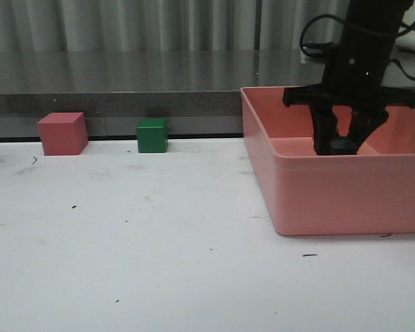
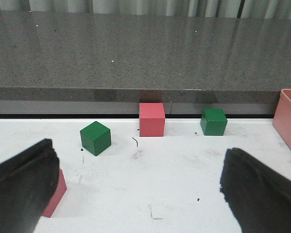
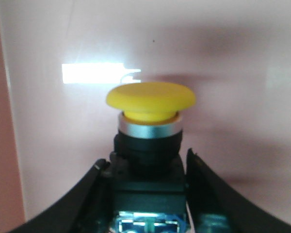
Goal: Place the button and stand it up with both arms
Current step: 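Lower the right gripper into the pink bin and grasp the yellow button switch, then lift the switch out of the bin with the right gripper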
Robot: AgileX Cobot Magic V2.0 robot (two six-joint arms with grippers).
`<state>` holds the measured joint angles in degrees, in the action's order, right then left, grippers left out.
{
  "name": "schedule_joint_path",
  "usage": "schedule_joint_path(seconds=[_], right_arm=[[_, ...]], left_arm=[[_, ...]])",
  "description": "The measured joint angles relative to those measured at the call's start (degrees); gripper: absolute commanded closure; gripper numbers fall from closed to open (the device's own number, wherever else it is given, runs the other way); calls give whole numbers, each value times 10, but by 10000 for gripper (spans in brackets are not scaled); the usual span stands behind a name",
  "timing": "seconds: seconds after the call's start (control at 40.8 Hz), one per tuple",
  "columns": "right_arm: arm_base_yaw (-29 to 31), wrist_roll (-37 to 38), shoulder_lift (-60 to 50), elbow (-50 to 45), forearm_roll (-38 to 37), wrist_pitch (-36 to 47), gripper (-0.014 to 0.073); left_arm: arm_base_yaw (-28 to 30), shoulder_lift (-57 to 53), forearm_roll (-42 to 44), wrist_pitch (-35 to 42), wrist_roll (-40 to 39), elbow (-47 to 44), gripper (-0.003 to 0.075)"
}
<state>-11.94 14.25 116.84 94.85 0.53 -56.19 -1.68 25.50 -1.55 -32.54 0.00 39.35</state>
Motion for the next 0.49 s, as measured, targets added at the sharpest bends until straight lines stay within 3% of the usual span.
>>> schedule_joint_path(seconds=[0.27,0.49], right_arm=[[-43,0,-77,0,-5,-15,346],[-130,0,-107,4,-5,-21,346]], left_arm=[[0,0,0,0,0,0,70],[0,0,0,0,0,0,70]])
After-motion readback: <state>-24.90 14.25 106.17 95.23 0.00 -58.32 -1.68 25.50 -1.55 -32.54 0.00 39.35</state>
